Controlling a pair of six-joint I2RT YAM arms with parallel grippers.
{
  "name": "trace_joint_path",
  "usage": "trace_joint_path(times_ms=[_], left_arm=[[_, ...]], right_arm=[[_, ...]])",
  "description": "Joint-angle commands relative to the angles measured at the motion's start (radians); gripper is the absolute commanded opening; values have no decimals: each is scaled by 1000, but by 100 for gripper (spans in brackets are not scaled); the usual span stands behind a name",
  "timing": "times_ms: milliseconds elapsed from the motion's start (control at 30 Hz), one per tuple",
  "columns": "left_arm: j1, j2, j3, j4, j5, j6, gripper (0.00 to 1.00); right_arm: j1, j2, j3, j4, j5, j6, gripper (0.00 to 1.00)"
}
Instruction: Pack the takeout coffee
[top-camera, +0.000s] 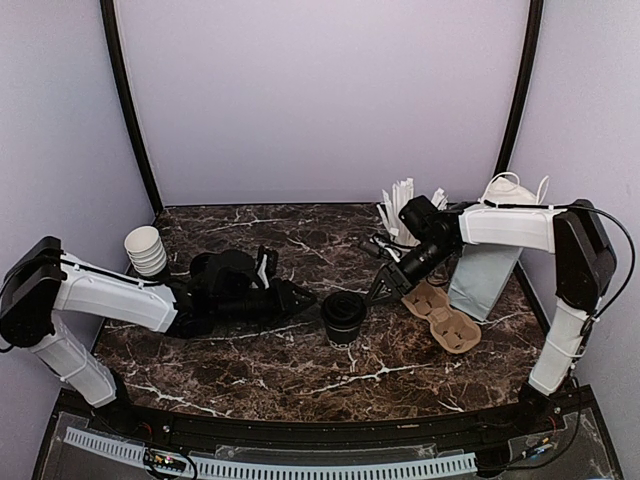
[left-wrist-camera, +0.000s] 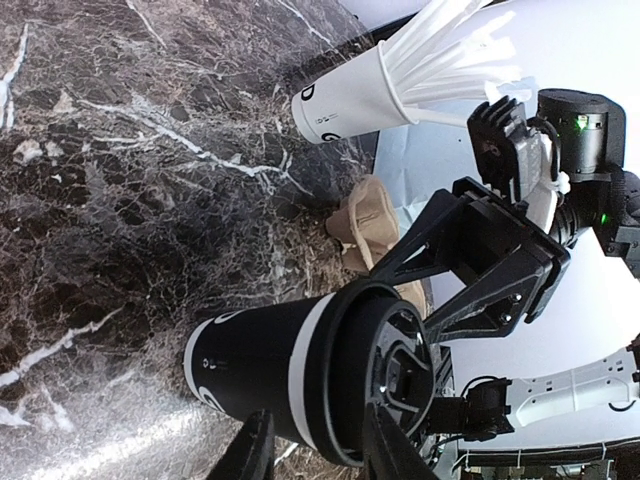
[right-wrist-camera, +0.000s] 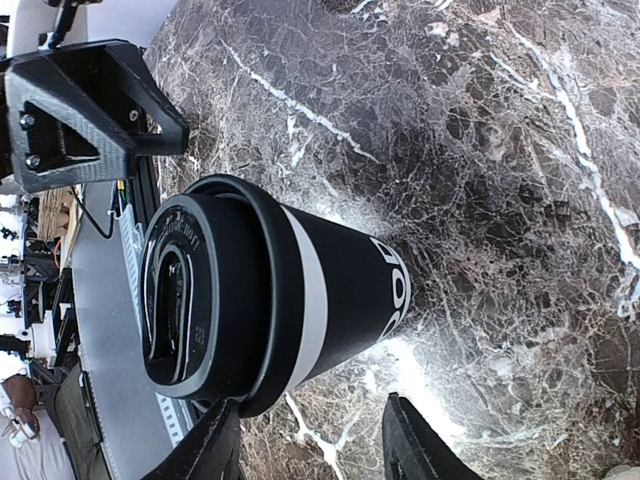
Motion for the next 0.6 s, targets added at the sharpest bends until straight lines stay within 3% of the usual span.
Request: trace_joint_path(times_ms=[0,567], left_arm=[[-2,0,23,10,14,31,31],[-3,100,44,68,107,2,29]], right_arm=[[-1,-6,15,11,31,-11,50],[0,3,19,6,24,-12,51]])
